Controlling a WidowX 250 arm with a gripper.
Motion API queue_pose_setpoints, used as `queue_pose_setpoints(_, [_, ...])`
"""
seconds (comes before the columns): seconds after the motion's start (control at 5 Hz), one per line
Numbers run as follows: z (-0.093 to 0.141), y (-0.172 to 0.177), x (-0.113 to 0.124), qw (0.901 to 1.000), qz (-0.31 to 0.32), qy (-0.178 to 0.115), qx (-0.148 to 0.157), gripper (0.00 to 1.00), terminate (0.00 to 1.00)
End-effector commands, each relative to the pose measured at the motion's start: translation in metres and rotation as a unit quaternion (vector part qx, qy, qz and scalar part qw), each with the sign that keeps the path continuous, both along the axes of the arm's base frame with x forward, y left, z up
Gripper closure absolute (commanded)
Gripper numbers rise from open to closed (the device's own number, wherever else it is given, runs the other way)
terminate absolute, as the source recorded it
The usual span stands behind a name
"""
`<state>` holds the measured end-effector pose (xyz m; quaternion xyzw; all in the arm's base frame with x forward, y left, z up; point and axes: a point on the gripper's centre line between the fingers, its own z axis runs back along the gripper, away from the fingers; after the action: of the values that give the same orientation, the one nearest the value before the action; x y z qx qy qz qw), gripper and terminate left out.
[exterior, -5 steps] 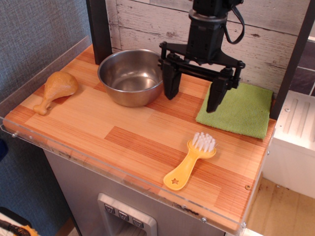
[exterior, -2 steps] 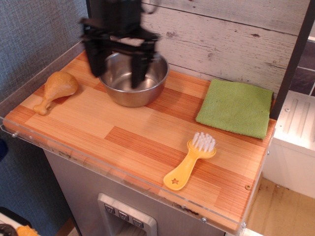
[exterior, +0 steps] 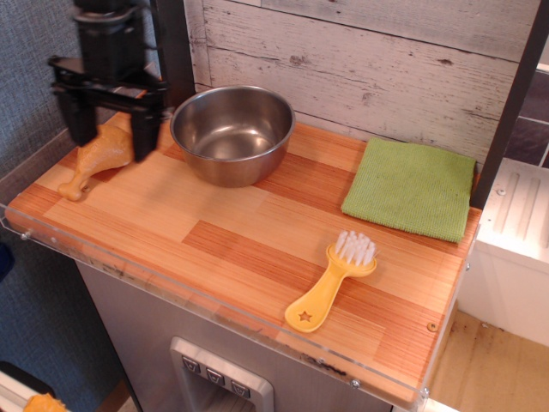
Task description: Place the chicken leg on the green cloth.
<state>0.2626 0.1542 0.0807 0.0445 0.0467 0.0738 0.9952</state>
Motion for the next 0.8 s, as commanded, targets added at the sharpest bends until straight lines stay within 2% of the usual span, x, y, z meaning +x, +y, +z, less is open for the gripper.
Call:
queue_pose_setpoints(0.0, [0.008,0.036,0.002,0.9982,-0.056,-0.006,0.020,0.00,0.00])
queue_pose_setpoints(0.4, [-0.023,0.048,0.000,0.9983,-0.049,-0.015,0.029,0.00,0.00])
queue_pose_setpoints(0.6, [-0.035,0.053,-0.006,0.9990,-0.028,-0.026,0.022,0.00,0.00])
